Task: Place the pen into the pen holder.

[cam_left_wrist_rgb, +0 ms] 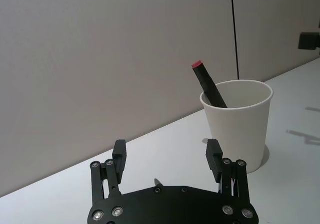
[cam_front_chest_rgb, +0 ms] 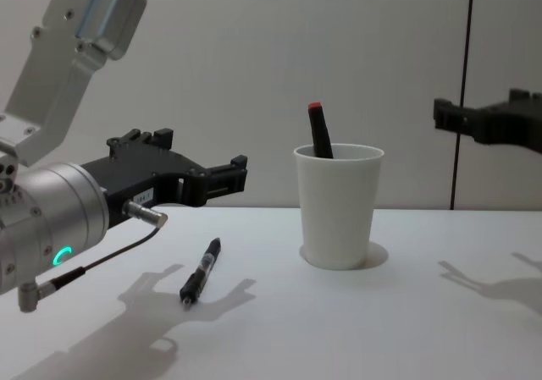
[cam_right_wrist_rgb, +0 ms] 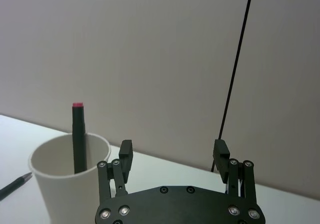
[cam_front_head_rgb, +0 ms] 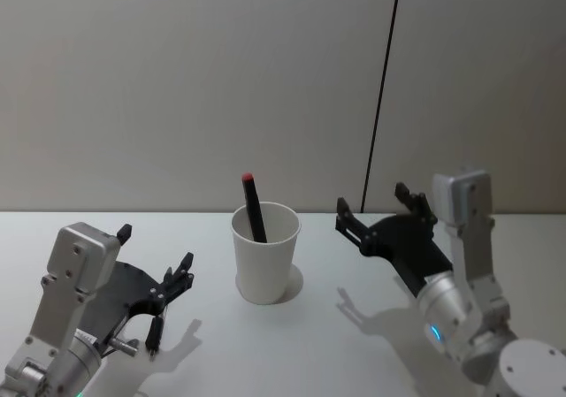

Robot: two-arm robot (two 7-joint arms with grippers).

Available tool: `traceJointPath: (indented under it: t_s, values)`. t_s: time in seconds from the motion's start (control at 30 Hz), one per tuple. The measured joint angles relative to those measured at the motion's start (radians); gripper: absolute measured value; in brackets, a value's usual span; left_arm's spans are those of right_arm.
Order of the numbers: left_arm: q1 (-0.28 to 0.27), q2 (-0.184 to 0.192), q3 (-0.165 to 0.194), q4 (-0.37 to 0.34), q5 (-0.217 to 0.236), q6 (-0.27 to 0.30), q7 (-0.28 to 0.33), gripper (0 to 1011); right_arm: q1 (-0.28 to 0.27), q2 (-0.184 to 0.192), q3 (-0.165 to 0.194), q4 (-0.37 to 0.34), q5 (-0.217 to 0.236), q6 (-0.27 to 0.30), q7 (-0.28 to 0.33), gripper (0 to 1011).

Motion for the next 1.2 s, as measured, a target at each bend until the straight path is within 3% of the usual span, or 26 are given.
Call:
traceJointPath:
  t_s: [0.7, 1.2]
  values:
    - [0.000, 0.000, 0.000, 0.000, 0.000, 0.000, 0.000, 1003, -0.200, 0.109, -0.009, -0.142, 0.124, -0.052, 0.002, 1001]
    - [0.000, 0.000, 0.000, 0.000, 0.000, 0.000, 0.000, 1003, -0.226, 0.123, -0.010, -0.160, 0.140, -0.059, 0.002, 1001]
